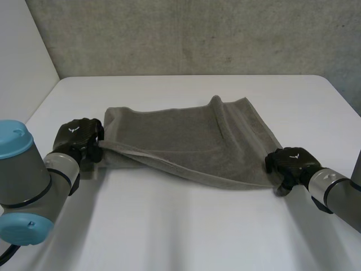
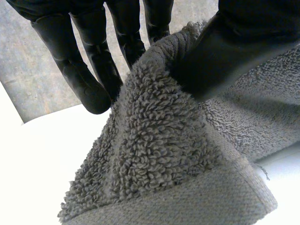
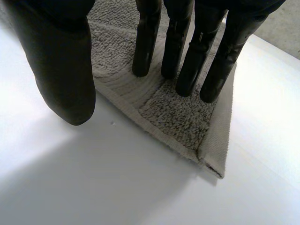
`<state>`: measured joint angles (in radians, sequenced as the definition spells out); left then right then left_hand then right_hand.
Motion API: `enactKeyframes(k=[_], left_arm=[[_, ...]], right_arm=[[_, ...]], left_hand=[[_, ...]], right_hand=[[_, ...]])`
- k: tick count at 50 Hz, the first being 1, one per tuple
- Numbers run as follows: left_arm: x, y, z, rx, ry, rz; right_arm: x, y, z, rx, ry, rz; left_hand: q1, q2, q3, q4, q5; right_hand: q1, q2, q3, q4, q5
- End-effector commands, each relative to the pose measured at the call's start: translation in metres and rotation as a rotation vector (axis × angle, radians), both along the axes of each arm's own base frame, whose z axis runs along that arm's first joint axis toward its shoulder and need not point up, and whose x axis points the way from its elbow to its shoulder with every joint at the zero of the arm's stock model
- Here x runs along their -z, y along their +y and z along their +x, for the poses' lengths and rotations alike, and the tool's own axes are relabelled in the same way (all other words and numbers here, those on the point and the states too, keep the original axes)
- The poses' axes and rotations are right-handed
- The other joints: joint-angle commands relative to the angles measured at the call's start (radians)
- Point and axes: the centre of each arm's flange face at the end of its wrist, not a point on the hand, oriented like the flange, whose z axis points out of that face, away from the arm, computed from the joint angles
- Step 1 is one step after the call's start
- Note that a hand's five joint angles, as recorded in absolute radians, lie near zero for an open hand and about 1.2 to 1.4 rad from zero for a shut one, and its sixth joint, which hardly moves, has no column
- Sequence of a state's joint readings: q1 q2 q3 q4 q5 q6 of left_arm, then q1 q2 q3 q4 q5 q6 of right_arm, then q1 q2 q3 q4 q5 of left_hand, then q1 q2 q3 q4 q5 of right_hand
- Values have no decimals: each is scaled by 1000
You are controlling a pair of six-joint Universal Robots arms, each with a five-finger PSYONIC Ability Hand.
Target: Fold the towel.
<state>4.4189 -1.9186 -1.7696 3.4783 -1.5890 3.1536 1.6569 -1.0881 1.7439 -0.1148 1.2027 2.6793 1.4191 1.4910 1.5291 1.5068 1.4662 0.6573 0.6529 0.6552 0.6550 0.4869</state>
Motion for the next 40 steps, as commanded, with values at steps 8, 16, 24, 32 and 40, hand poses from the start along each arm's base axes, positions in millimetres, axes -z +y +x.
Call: enactKeyframes(k=[8,16,24,32,40], left_arm=[[0,-2,4,-13,-1,2],[0,-2,4,-15,1,2],[0,-3,6,-20,2,4],[0,-5,9,-36,27,14],[0,-1,11,-41,26,39]], right_arm=[[-4,-13,1,7,-15,-74],[-1,-16,3,3,-18,-85],[6,-15,5,-4,-10,-63],[3,-15,3,6,-18,-57],[-33,-23,-11,77,-75,-121]], left_hand=[[-23,-95,-133,-111,-244],[-23,-95,-133,-111,-244],[-23,-95,-133,-111,-244],[-23,-95,-133,-111,-244],[-23,-95,-133,-111,-244]], right_hand=[[118,122,120,120,113],[141,145,143,143,137],[150,154,152,152,146],[739,743,741,741,735],[739,743,741,741,735]])
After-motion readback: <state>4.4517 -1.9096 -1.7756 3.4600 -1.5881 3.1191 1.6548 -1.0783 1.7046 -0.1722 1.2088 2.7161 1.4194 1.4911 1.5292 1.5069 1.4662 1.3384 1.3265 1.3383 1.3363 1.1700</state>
